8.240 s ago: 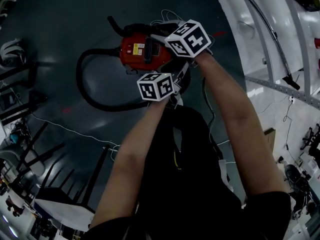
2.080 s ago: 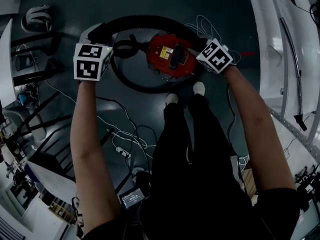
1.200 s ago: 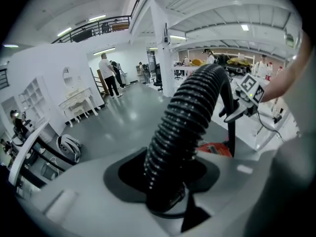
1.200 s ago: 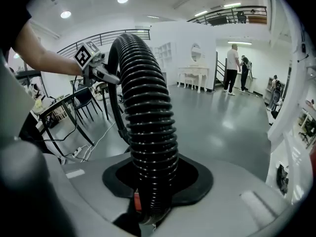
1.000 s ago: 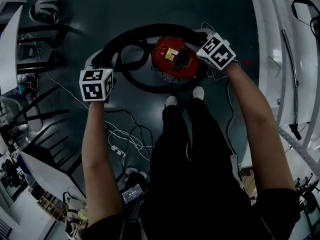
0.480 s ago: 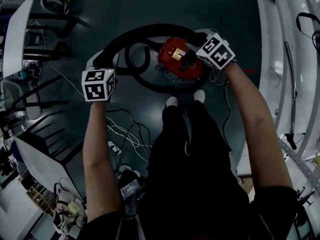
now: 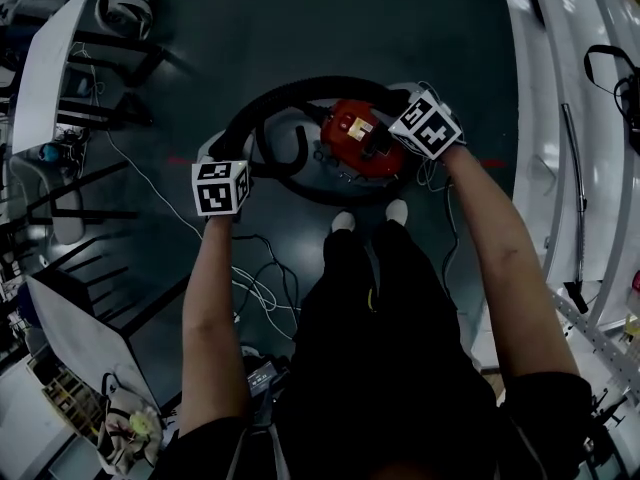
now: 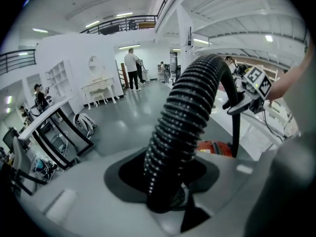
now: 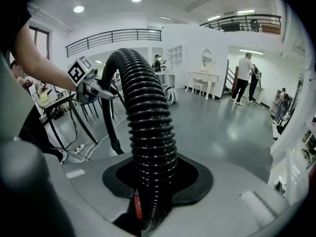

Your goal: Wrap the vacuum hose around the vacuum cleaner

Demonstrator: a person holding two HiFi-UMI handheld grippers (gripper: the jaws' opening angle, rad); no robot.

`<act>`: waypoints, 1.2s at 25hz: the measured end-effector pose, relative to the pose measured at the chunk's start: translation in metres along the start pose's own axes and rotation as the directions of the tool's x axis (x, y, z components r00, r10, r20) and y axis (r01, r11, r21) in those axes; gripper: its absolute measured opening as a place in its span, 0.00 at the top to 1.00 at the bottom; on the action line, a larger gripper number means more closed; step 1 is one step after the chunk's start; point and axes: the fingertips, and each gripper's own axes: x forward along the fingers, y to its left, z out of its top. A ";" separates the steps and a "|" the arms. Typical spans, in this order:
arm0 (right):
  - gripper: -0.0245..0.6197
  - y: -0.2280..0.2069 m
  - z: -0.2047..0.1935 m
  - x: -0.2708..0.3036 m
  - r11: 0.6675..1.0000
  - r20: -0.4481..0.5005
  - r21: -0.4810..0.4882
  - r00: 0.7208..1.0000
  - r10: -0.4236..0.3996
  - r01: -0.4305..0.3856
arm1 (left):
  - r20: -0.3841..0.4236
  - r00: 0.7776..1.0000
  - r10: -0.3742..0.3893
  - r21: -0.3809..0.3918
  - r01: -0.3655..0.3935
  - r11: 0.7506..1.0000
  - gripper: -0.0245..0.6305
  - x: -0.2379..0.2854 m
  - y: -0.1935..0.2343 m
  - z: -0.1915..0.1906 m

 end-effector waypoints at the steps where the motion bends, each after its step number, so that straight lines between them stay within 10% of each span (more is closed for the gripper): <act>1: 0.75 0.000 0.001 0.000 1.000 -0.002 0.001 1.000 -0.003 0.003 | 0.000 1.000 0.000 -0.019 0.000 1.000 0.69 0.003 -0.001 -0.004; 14: 0.75 -0.023 -0.007 0.026 1.000 -0.056 -0.003 0.998 -0.003 0.003 | -0.084 0.996 -0.041 -0.243 0.019 0.970 0.70 0.055 -0.036 -0.070; 30: 0.75 -0.045 -0.036 0.066 0.995 -0.130 -0.104 0.991 -0.013 -0.001 | -0.255 0.947 -0.194 -0.342 0.099 0.934 0.72 0.083 -0.107 -0.141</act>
